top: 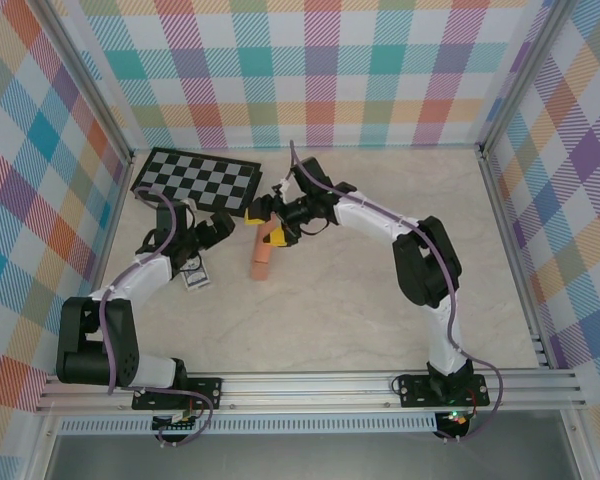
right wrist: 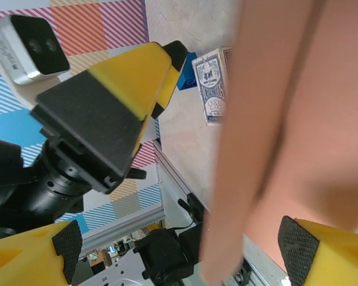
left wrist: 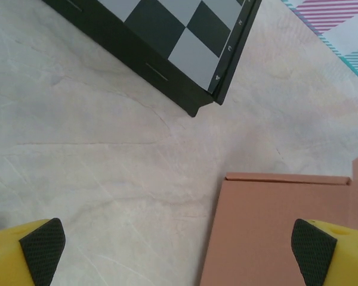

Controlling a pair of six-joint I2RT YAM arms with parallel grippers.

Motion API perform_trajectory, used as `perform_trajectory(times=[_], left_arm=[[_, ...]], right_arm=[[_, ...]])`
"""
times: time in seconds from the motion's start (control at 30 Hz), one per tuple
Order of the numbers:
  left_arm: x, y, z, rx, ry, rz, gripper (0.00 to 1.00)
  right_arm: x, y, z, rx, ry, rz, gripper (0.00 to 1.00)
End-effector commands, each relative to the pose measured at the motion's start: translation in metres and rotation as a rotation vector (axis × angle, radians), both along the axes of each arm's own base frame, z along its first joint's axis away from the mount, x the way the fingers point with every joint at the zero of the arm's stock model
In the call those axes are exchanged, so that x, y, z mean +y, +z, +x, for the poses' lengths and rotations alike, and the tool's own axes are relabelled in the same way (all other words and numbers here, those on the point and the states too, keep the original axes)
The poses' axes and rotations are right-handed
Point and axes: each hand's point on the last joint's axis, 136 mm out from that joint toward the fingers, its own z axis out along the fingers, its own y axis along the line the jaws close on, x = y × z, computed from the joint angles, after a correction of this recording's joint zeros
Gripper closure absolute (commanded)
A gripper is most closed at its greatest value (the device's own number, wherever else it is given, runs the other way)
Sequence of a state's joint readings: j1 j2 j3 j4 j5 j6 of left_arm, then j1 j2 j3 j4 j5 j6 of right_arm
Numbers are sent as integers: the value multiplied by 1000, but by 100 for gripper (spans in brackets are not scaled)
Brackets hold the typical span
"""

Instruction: Fold the paper box

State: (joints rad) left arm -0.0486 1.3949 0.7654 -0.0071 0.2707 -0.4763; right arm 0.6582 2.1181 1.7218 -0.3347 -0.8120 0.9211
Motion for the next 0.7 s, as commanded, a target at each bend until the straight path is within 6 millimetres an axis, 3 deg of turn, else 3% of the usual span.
perform_trajectory(times=[0.0, 0.17, 0.27, 0.53, 0.67], left_arm=[[-13, 11, 6, 8, -53, -76, 0], [-15, 14, 5, 4, -64, -78, 0], [-17, 22, 5, -13, -87, -77, 0], [-28, 34, 2, -5, -135, -119, 0], [-34, 58, -1, -64, -180, -110, 0]], right_arm=[[-2, 4, 3, -16, 20, -8, 12], [-6, 13, 6, -67, 35, -35, 12], [-19, 17, 13, -142, 45, -87, 11], [-85, 8, 59, -390, 22, -266, 11], [-109, -4, 78, -509, 48, -333, 11]])
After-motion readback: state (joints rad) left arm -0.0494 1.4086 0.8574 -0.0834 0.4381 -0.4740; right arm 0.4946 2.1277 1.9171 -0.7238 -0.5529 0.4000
